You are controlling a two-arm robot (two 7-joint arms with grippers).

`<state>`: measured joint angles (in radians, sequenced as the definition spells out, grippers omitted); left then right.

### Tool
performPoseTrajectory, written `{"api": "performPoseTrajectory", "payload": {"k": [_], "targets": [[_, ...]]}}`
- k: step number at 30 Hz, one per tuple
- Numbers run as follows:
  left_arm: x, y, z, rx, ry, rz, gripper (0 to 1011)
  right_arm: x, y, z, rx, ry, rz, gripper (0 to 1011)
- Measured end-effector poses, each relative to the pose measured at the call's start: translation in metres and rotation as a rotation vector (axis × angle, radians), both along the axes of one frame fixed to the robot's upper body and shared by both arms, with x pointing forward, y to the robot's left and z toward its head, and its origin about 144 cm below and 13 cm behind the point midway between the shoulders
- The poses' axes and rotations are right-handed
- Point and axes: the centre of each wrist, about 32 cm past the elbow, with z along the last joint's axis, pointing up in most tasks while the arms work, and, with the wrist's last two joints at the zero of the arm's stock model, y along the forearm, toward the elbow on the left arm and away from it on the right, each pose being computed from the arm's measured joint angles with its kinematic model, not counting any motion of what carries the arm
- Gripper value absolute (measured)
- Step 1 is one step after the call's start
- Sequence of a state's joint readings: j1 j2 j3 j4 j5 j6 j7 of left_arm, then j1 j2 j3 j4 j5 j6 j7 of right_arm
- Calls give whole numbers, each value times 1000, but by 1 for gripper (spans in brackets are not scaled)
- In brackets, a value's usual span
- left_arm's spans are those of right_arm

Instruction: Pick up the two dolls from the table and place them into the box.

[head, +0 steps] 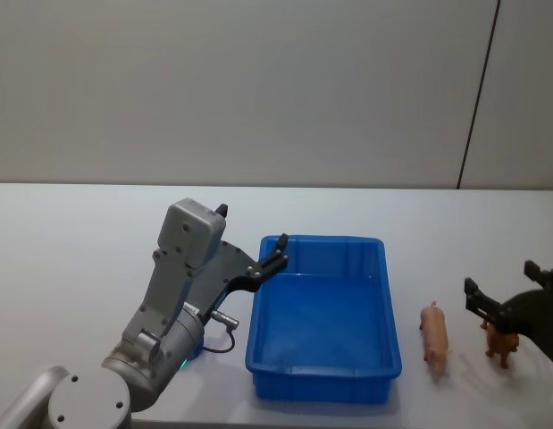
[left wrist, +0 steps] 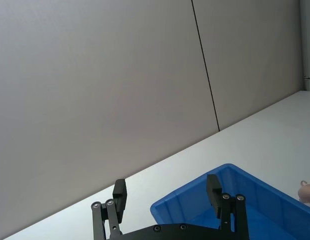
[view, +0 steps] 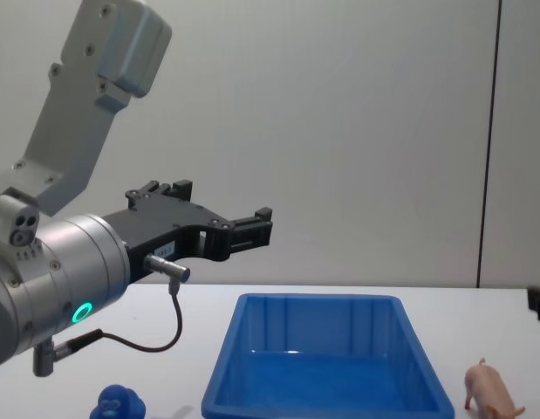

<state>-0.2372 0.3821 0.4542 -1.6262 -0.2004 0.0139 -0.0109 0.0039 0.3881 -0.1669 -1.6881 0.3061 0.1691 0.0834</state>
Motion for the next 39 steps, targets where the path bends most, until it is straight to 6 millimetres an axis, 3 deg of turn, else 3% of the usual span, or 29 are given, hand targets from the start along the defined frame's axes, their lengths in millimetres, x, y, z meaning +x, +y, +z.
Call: {"api": "performPoseTrajectory", "payload": {"k": [33,39], "targets": [[0,0,0,0,0,0,1002,3,-2,-32,-95,215,-37,995],[0,0,0,0,0,0,1002,4,-2,-33,-95,235,-40,856]]}}
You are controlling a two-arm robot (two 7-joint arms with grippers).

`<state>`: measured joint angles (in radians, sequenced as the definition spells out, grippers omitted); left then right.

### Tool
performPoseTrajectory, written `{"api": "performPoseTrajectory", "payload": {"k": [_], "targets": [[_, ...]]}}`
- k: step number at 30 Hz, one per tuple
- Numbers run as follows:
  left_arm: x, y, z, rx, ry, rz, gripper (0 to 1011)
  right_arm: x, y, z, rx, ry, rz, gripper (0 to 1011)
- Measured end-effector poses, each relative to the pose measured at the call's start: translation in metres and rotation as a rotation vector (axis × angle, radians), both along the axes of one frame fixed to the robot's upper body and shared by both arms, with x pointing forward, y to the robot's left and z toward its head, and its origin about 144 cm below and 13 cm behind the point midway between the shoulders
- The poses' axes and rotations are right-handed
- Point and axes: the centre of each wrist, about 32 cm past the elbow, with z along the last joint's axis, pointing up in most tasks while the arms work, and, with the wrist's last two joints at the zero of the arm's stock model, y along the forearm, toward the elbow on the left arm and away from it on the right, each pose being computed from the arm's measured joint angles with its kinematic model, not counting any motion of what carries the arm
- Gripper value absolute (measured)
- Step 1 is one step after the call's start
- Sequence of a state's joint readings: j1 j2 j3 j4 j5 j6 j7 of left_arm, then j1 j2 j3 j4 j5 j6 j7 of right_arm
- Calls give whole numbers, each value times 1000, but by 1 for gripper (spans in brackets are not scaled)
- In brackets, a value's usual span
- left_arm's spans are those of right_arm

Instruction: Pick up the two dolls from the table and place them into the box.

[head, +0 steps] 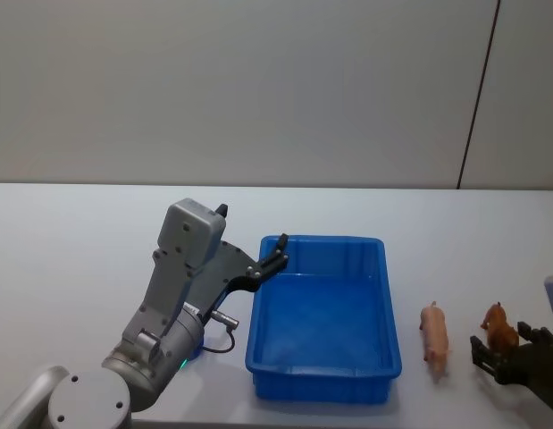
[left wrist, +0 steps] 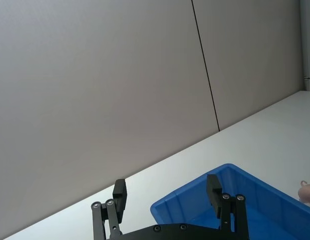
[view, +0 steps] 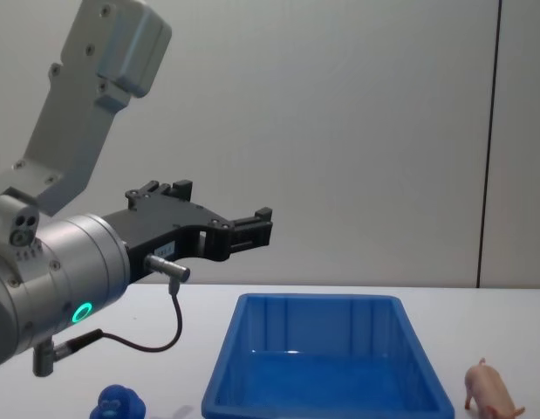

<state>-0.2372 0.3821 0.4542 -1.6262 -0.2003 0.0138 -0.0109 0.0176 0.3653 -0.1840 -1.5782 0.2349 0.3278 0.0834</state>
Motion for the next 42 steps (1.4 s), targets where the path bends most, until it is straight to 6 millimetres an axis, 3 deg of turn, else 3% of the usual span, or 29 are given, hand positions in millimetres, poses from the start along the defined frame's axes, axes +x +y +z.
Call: {"api": "performPoseTrajectory", "payload": {"k": [14,24,42], "targets": [[0,0,0,0,0,0,1002,1,-2,0,7,10,-22,443],[0,0,0,0,0,0,1002,3,-1,9,26,-54,-26,443],[0,0,0,0,0,0,1002,8,19,59,138,-197,117,443]]}}
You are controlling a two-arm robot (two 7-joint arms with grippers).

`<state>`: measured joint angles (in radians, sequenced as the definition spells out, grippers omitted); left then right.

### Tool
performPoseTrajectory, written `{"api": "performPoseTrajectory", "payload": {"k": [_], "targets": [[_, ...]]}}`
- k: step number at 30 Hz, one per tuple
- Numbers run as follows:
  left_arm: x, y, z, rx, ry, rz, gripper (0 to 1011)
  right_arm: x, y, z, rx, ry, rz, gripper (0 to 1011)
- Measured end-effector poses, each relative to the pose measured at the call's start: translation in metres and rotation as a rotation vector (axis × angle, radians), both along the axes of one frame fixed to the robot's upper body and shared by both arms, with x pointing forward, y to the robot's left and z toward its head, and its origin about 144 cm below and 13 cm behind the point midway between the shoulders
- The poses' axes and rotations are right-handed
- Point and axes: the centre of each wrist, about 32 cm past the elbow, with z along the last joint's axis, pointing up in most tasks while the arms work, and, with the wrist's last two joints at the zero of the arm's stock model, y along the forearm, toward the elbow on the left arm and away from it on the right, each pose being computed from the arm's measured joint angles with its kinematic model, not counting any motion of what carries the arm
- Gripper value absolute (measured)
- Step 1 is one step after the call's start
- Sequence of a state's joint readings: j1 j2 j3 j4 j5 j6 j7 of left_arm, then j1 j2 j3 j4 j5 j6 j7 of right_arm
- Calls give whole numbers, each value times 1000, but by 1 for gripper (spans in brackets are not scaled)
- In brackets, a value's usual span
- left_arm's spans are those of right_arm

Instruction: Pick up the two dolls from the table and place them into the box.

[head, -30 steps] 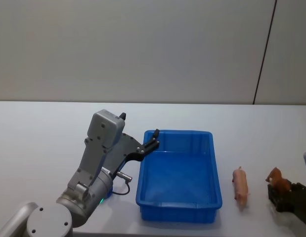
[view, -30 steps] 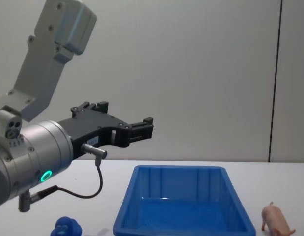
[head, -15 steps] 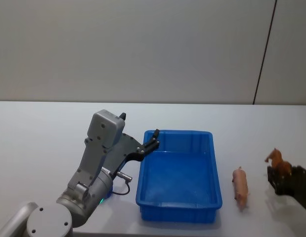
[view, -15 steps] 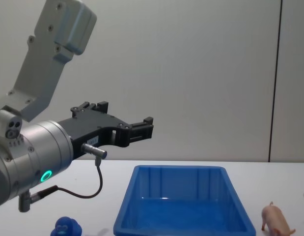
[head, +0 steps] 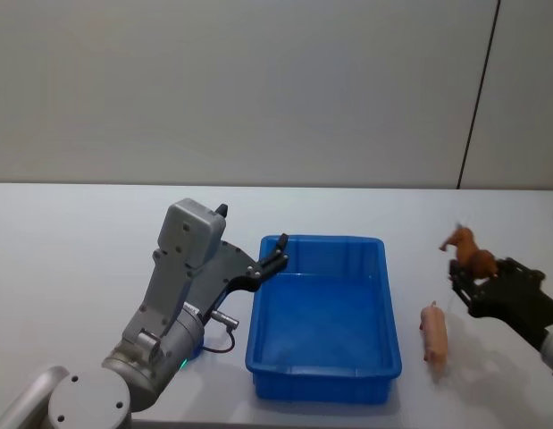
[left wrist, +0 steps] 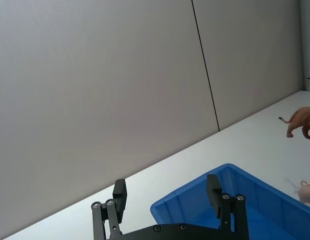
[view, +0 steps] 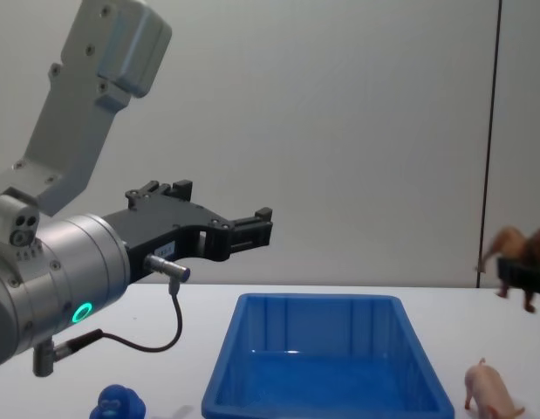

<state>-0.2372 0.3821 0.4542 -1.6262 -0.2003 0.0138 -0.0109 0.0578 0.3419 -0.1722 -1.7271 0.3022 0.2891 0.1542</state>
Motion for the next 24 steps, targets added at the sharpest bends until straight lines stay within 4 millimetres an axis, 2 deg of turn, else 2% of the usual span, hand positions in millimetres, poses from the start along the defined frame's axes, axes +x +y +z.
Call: {"api": "performPoseTrajectory", "payload": {"k": [12,24], "targets": [[0,0,0,0,0,0,1002,-5,33,15,12,-7,172,443],[0,0,0,0,0,0,1002,-5,70,9,-25,57,285,443]]}}
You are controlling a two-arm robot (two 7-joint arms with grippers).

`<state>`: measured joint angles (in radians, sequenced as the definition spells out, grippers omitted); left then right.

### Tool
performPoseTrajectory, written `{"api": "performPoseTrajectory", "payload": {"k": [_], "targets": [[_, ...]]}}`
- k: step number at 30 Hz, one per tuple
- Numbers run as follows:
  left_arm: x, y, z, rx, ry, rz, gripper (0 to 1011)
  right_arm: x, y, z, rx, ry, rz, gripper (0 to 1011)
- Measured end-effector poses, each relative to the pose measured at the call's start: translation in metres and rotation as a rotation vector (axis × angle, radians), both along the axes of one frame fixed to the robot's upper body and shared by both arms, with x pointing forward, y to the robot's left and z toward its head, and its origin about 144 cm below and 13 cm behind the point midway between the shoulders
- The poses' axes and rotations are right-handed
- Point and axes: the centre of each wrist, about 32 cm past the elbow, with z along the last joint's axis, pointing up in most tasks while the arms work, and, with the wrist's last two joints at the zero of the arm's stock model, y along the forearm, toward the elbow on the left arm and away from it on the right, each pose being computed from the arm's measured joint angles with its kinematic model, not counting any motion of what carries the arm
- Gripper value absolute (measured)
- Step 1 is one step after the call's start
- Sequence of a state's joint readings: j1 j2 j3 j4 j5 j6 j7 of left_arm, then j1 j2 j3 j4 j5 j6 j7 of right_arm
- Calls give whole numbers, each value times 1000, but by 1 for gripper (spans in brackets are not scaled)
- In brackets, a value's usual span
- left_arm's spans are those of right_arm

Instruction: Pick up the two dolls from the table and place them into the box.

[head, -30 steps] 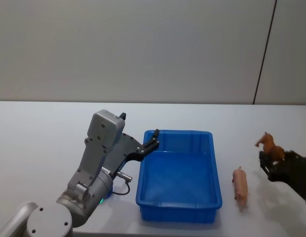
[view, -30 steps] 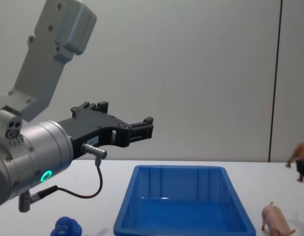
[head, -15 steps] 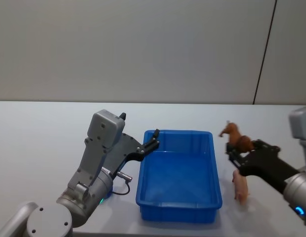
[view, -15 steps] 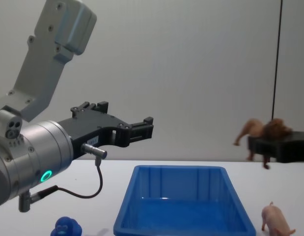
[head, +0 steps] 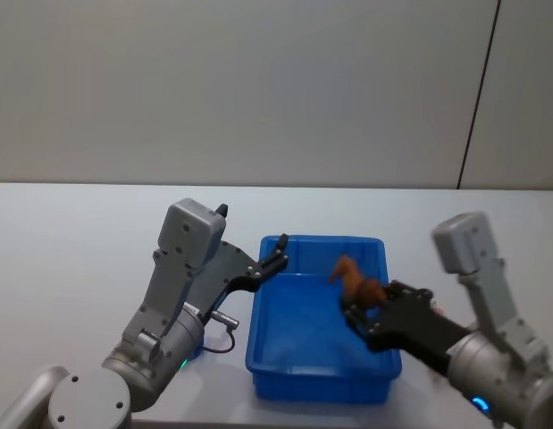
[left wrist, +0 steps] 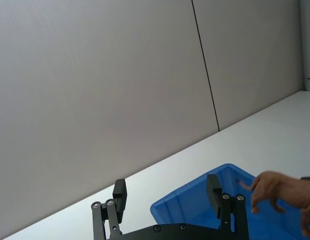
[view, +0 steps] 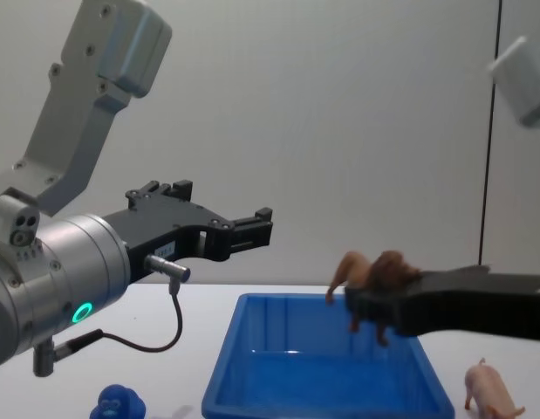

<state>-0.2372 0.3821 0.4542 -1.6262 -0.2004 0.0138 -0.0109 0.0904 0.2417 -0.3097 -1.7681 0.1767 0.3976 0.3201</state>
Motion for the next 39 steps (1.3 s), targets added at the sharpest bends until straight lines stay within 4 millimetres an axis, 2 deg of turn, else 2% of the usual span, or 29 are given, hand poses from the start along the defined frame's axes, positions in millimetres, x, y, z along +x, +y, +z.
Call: {"api": "performPoseTrajectory", "payload": {"k": [13,14,17,19,21,23,29,32,39], "targets": [[0,0,0,0,0,0,1002,10,26,-10,-35,25,10,461],[0,0,0,0,0,0,1002,11,28,-11,-36,26,8,480],[0,0,0,0,0,0,1002,16,34,-15,-41,25,-6,620],[0,0,0,0,0,0,1002,18,37,-16,-42,24,-12,657],[0,0,0,0,0,0,1002,21,40,-18,-43,21,-20,741],[0,0,0,0,0,0,1002,22,42,-19,-43,20,-25,769],[0,0,0,0,0,0,1002,25,47,-22,-38,1,-41,964],[0,0,0,0,0,0,1002,25,47,-23,-35,-10,-51,1001],[0,0,0,0,0,0,1002,24,37,-22,-12,-37,-92,1001]]}}
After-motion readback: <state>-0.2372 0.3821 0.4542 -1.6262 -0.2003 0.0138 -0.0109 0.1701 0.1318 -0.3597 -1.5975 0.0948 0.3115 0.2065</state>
